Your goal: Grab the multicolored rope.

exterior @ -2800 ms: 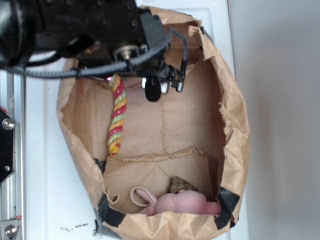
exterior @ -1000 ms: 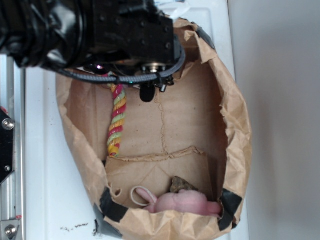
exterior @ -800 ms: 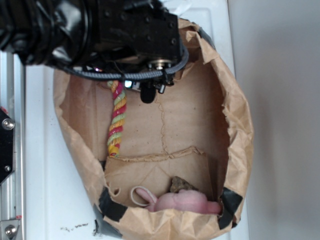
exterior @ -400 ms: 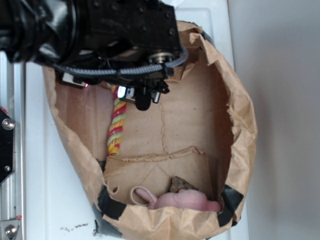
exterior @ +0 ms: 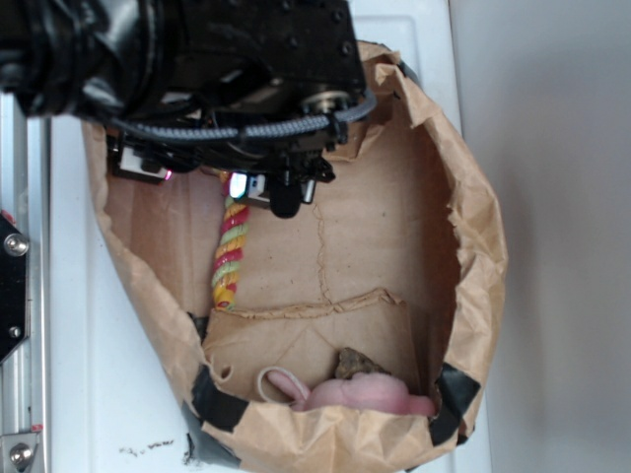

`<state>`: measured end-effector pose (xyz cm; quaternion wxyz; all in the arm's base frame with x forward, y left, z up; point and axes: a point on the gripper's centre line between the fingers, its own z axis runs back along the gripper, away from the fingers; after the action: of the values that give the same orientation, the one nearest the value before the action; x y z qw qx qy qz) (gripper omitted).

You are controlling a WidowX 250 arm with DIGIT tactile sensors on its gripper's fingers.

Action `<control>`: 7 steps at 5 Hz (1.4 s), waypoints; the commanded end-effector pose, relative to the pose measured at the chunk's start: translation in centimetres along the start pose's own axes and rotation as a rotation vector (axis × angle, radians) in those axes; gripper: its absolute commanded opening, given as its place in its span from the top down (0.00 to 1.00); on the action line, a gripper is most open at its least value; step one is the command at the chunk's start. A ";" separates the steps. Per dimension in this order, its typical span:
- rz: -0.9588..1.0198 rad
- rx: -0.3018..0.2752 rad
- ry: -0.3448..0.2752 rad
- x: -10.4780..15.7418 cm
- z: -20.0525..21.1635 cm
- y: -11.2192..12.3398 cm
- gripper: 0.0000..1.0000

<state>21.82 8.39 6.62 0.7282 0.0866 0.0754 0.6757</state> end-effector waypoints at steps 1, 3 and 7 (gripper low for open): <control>0.022 -0.118 -0.006 1.4 0.9 -0.5 0.00; 0.015 -0.186 0.010 1.7 -0.6 -2.2 0.00; -0.050 -0.297 0.037 2.4 -2.4 -2.4 0.00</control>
<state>24.18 9.12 2.00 0.7538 -0.0285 0.0171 0.6563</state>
